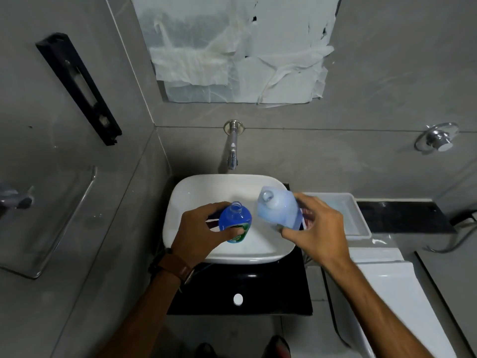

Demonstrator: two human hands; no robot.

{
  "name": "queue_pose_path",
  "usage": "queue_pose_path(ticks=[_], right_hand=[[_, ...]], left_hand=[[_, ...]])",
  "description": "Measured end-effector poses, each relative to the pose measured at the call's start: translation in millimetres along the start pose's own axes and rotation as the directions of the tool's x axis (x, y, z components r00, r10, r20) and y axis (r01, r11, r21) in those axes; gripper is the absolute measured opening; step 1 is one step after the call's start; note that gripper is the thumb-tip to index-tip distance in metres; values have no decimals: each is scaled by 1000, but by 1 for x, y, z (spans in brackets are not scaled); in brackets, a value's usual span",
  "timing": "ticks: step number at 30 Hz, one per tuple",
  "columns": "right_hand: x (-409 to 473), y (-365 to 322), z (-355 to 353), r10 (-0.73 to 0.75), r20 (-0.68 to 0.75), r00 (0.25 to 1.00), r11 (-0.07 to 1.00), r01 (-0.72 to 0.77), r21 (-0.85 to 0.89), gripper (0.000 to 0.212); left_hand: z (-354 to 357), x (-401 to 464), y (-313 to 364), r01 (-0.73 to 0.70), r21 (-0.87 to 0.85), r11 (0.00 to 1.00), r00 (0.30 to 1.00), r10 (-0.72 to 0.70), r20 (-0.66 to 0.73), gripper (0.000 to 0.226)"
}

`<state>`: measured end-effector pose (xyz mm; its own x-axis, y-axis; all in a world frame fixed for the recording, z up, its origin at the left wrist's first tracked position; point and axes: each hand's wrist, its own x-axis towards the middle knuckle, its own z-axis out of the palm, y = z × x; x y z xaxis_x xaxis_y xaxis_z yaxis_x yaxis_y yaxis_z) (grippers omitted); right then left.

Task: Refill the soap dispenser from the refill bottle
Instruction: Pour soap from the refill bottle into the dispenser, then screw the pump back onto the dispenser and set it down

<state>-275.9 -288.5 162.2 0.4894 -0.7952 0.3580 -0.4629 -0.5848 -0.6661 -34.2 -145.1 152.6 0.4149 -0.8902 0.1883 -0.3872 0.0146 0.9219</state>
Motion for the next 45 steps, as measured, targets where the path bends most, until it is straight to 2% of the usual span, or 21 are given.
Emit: queue_pose_path(ticks=[3,6,11,17,20,29,36,45], right_hand=[[-38,28,15,155,104,982,972,-171,164,75],[-75,52,27,287,197,937,916,-329,228,77],[-120,79,40,426,300,854,823,-503,263,77],[-143,102,55,551,372,747,707,-655,268,71],[-148,116,61,570,404,715,676,-688,264,72],[-147,135,79,569,442,693,668,-704,242,73],[-150,146,85,567,438,698,683,-695,223,72],[-158,159,87,586,405,702,670,-701,245,85]], left_hand=[[-1,-23,-26,71,-4,997,997,-71,-17,57],[-3,-49,-53,152,20,988,988,-152,-24,57],[-6,-88,-101,298,64,952,954,-296,-45,54],[-2,-118,-152,444,100,890,894,-447,9,56],[5,-124,-169,487,102,867,870,-492,26,57],[16,-121,-193,549,88,831,832,-553,31,61],[17,-120,-205,557,98,825,826,-562,43,60],[23,-120,-210,543,94,834,834,-549,52,59]])
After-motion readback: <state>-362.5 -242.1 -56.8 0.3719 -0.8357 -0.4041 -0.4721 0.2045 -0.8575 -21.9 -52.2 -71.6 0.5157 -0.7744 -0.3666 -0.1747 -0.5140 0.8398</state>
